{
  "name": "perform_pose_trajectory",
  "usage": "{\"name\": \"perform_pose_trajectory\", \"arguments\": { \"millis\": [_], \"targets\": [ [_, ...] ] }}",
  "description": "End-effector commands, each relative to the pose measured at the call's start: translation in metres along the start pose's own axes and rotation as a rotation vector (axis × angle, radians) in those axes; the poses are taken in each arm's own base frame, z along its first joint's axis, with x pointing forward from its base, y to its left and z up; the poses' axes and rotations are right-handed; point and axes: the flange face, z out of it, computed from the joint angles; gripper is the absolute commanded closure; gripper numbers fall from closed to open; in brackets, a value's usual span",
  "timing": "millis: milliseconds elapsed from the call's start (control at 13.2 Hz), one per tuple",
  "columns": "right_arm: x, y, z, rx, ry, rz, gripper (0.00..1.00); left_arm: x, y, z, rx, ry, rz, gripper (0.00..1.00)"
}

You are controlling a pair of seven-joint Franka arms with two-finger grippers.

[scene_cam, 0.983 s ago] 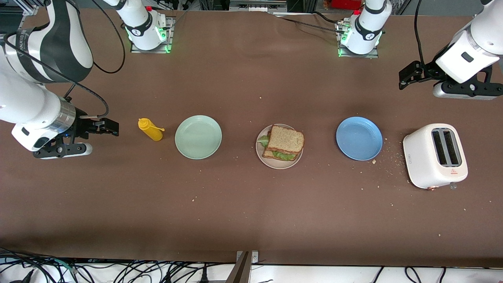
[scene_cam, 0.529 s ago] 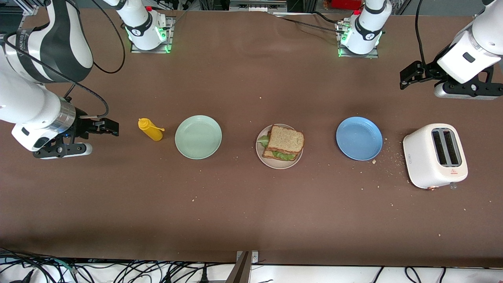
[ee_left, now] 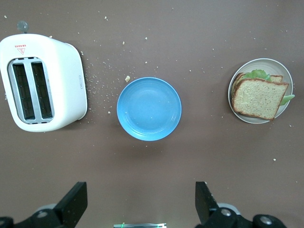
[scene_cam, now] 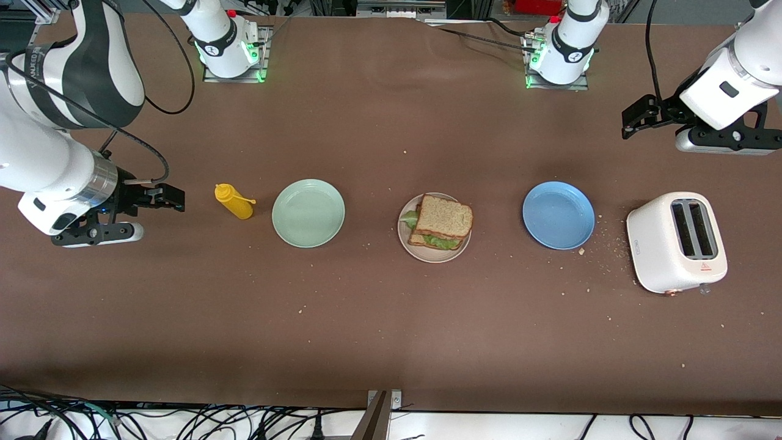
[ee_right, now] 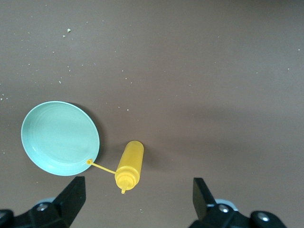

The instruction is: Make sandwich in beige plate with both arms

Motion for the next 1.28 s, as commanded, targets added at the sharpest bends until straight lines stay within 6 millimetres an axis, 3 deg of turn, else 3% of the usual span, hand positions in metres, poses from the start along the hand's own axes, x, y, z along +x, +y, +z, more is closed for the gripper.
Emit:
{"name": "perform_pose_trajectory", "arguments": {
  "millis": [0, 1209],
  "targets": [
    [-0.0027, 0.0014, -0.0007, 0.016, -0.007, 0.004, 0.0, -0.0087, -0.0032, -0.0026, 0.023, -0.002, -0.007, 0.0],
    [-0.0022, 0.0023, 0.0001, 0.016, -0.007, 0.006, 0.0, -0.0102, -0.0033, -0.0014, 0.024, -0.016, 0.002, 0.0]
  ]
}}
